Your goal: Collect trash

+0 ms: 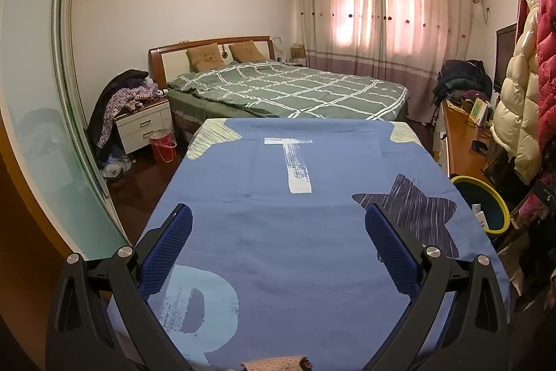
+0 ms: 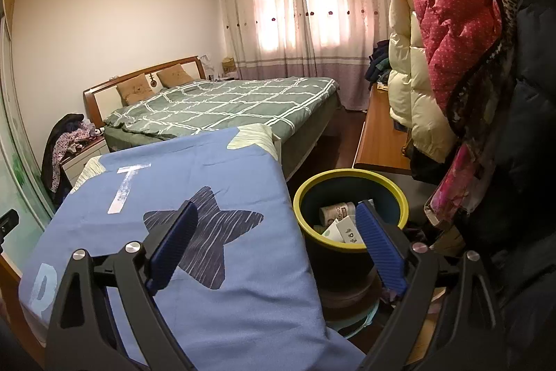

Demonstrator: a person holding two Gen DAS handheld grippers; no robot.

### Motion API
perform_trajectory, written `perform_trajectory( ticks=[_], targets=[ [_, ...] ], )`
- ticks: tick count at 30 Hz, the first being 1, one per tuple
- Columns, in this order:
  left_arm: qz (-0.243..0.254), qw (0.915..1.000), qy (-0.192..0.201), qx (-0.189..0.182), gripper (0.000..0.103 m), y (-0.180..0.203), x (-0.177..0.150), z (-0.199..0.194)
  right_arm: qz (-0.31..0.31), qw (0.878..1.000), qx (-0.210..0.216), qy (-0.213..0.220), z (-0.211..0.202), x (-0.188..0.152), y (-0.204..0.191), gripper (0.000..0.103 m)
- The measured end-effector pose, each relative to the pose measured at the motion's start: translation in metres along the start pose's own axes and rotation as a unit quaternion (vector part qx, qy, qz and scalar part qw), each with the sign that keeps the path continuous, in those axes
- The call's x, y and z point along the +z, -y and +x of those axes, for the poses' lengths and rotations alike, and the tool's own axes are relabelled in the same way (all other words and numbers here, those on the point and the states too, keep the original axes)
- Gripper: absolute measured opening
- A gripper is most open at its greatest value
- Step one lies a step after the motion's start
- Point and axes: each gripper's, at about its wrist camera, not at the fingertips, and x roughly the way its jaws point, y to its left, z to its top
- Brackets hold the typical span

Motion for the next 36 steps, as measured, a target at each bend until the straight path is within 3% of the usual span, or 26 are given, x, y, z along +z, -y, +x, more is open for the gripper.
perform_trajectory(
  ticks=[36],
  targets=[
    [0.003, 0.9997, -0.021, -0.011, 0.098, 0.003, -0.006, 0.012, 0.004, 1.0, 0.006, -0.011, 0.01, -0.007, -0.004, 0.089]
  ],
)
